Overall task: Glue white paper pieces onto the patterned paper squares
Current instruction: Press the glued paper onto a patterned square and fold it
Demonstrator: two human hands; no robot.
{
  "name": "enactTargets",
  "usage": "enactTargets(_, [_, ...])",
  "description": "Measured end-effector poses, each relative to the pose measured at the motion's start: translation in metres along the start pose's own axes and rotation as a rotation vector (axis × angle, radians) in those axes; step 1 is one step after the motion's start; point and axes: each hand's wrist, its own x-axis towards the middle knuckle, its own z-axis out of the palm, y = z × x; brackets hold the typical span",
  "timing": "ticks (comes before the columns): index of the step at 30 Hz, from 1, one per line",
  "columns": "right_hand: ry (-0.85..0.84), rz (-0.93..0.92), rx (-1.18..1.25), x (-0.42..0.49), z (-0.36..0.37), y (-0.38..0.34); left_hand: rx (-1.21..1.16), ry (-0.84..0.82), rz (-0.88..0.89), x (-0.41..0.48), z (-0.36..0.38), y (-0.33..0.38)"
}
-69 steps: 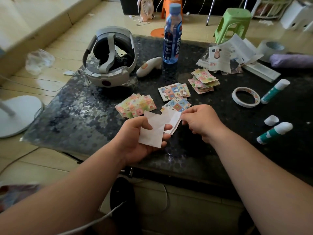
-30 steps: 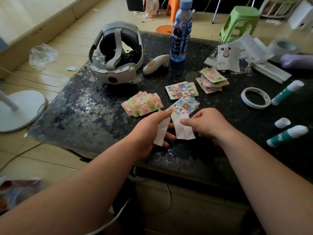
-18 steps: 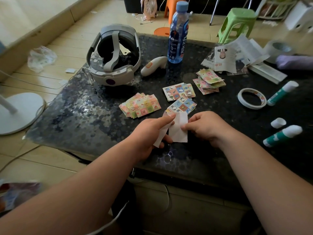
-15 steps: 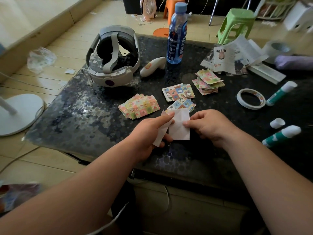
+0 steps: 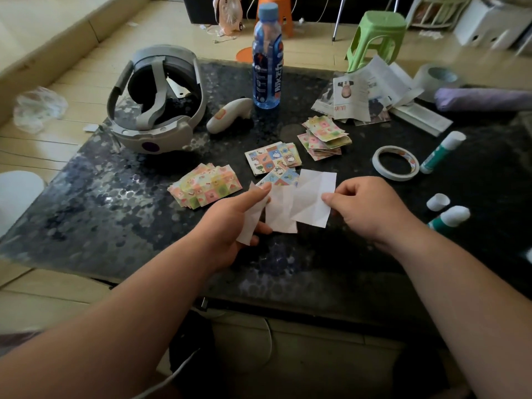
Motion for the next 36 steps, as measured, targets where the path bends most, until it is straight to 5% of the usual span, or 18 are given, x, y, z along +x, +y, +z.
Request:
enactTargets(7, [0.01,-0.088,-0.012,-0.015,-0.022,0.009,0.196,0.235,0.195,-0.004,-0.004,0.006])
enactTargets(12, [0.001,-0.21,0.002,-0.036,-0.035,0.013,-0.188,-0.012,0.12,-0.029,0.027,0.005])
enactTargets(18, [0.089,-0.258,-0.114,-0.062,-0.034,0.016,-0.258,-0.267,0.119,-0.046,0.076,-0.003])
enactTargets(26, [0.2,-0.464,-0.215,-0.075,-0.04,0.026,-0.175,-0.313,0.179,-0.052,0.113,-0.008])
enactTargets(36, [0.169,-0.425,-0.128,-0.074,-0.056,0.04,-0.254,-0.198,0.12,-0.045,0.129,-0.017])
